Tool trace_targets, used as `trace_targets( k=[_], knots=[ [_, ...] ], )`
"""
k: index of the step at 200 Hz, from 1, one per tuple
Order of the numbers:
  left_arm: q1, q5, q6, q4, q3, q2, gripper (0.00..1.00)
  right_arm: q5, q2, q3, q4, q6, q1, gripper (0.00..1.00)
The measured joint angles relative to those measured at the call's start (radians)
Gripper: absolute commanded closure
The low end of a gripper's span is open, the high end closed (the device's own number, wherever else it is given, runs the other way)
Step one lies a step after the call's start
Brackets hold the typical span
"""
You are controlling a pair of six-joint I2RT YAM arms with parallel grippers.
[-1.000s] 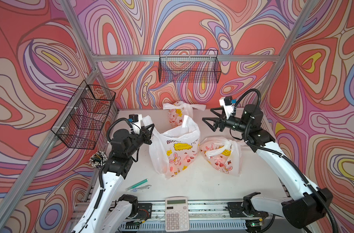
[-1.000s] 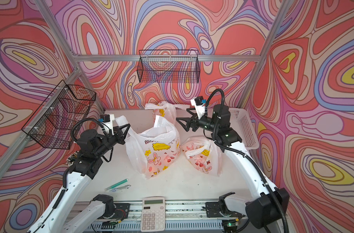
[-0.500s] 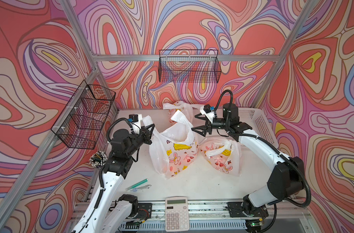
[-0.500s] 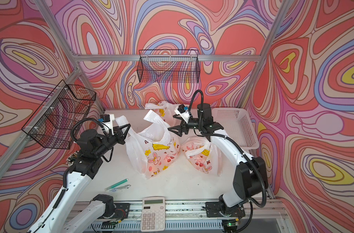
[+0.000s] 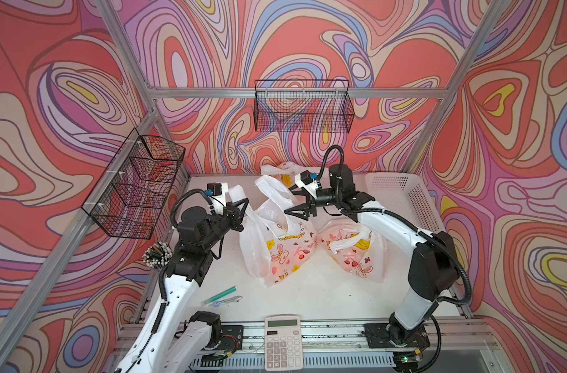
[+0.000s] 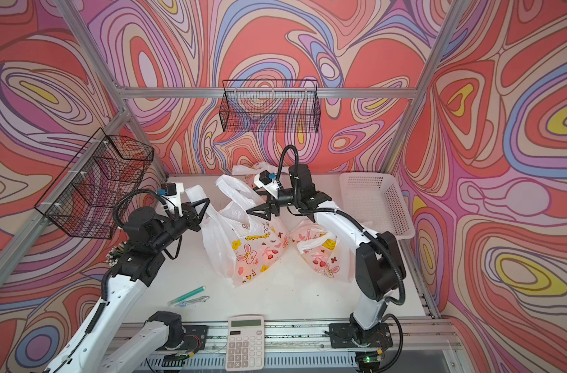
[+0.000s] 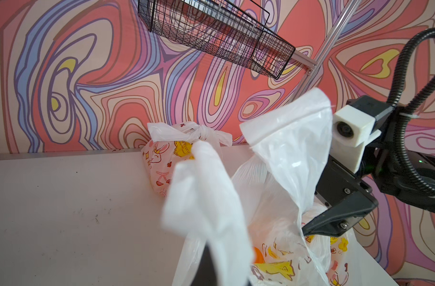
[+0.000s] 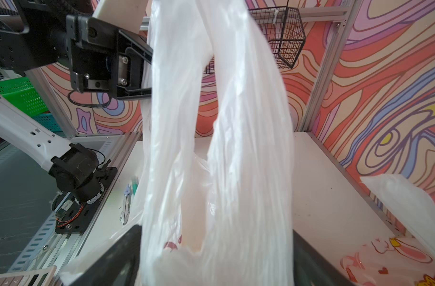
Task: Place the oranges into plastic bags & tie knots
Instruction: Adjust the plastic bag at the center of the board, then tie the plastic bag at the center of the board.
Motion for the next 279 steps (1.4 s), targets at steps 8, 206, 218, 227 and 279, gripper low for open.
trace_targets(
  k=[8, 206, 218, 227, 279],
  knots=[
    [0.000, 0.003, 0.000, 0.003, -0.005, 0.000, 1.00, -0.003, 0.010, 0.003, 0.008, 0.017, 0.005, 0.42],
    [0.002, -0.046, -0.095, -0.148, -0.185, -0.256, 0.00, 0.296, -0.174, -0.194, 0.135, 0.171, 0.003, 1.00],
    [-0.006, -0.049, -0.110, -0.126, -0.196, -0.238, 0.00, 0.297, -0.174, -0.194, 0.136, 0.174, 0.003, 1.00],
    [-0.017, -0.060, -0.115, -0.107, -0.199, -0.220, 0.00, 0.296, -0.174, -0.194, 0.138, 0.178, 0.003, 1.00],
    [-0.162, -0.224, -0.080, 0.019, -0.196, -0.060, 0.15, 0.296, -0.174, -0.195, 0.151, 0.201, 0.003, 1.00]
  ],
)
